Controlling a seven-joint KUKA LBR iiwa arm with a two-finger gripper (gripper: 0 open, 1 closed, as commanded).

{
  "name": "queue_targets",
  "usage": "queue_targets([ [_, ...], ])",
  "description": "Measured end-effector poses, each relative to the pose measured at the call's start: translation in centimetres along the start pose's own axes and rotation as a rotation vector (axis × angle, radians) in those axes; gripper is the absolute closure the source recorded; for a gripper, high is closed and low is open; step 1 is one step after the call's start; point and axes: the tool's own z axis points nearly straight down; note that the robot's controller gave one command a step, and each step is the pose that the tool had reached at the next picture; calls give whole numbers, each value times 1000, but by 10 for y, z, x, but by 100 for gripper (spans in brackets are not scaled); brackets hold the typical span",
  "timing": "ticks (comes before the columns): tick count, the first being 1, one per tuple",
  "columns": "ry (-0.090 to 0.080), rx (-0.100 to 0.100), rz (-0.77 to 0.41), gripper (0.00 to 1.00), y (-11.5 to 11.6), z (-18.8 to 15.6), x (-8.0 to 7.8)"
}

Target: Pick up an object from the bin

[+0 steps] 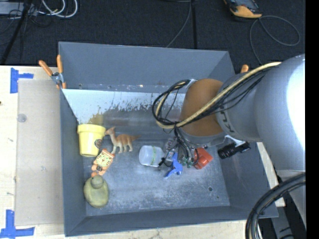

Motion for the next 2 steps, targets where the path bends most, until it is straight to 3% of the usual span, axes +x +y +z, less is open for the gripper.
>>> queue_targets([
  [2,-1,0,56,100,0,-3,0],
])
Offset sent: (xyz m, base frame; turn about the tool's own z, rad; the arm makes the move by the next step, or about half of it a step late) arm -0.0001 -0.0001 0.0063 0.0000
